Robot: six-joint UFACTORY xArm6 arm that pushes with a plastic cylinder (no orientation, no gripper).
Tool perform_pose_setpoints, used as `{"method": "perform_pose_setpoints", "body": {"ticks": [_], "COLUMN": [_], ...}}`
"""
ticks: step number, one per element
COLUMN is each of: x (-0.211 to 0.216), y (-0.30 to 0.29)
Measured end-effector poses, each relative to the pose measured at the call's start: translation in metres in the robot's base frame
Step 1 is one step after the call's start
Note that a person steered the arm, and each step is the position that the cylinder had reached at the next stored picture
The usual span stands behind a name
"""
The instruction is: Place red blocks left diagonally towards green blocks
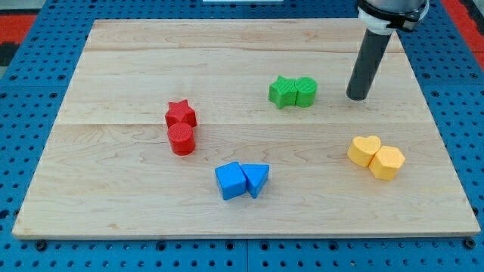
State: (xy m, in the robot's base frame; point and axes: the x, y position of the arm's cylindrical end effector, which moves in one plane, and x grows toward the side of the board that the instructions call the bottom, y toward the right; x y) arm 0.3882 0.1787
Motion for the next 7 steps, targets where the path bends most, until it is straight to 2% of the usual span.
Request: {"method": "perform_pose_setpoints", "body": {"ticks": [2,3,4,5,7], "x": [0.002,0.053,0.079,0.091,0.100], "y": [-0.007,-0.023,-0.062,-0.077,-0.150]}}
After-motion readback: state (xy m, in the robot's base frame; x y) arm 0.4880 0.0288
